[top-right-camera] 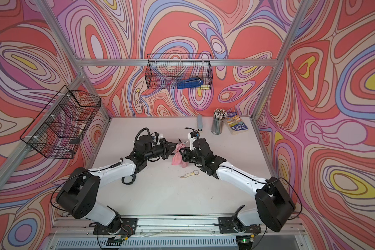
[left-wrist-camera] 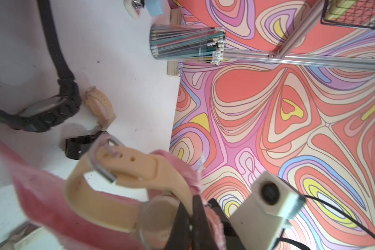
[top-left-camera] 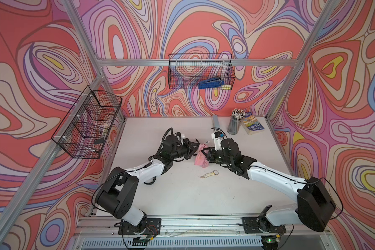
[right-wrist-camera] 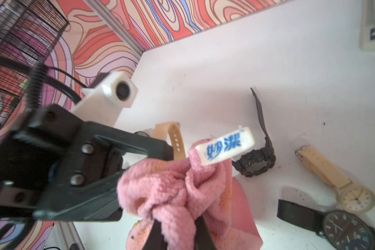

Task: Wipe the watch dial
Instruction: Wipe the dirt from the watch dial.

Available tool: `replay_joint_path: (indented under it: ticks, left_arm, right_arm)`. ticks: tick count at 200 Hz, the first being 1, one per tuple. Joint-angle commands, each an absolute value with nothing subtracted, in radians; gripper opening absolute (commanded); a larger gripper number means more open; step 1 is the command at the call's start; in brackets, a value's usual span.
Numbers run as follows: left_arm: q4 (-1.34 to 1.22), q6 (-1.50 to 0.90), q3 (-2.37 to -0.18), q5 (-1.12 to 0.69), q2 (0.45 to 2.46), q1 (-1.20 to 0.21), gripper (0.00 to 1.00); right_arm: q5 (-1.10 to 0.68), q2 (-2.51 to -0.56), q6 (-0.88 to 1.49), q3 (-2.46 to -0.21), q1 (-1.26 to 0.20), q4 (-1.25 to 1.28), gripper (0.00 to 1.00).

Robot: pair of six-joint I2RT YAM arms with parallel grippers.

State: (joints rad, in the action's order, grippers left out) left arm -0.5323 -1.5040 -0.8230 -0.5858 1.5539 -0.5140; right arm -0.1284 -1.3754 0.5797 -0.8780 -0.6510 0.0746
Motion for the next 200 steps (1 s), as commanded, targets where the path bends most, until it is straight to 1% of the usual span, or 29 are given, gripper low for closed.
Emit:
replay_joint_path:
  ticks: [1, 36, 74, 98, 133, 155, 200]
  left_arm:
    - [-0.413, -1.491, -0.802, -0.652, 1.565, -0.537, 0.0]
    - [-0.422, -1.5, -0.8, -0.658, 1.557, -0.535, 0.0]
    - [-0.46, -1.529, -0.794, -0.68, 1.553, -0.524, 0.0]
    - [-0.471, -1.542, -0.795, -0.688, 1.555, -0.518, 0.0]
    - [-0.473, -1.55, -0.798, -0.69, 1.554, -0.517, 0.0]
    - [-0.486, -1.562, -0.801, -0.693, 1.556, -0.518, 0.0]
    - [-0.514, -1.589, -0.807, -0.713, 1.556, -0.517, 0.0]
  right_arm:
    - [-0.121, -1.34, 0.548, -0.933, -0.638, 0.227, 0.0]
    - [-0.062, -1.386, 0.52, -1.007, -0.602, 0.063, 0.01]
    - [-0.025, -1.352, 0.476, -0.972, -0.578, -0.019, 0.0]
    - [-0.043, -1.321, 0.433, -0.922, -0.578, -0.082, 0.01]
    - [-0.129, -1.266, 0.411, -0.796, -0.585, -0.057, 0.01]
    - [-0.131, -1.27, 0.361, -0.78, -0.619, -0.09, 0.01]
    - [-0.195, -1.299, 0.322, -0.777, -0.655, -0.066, 0.01]
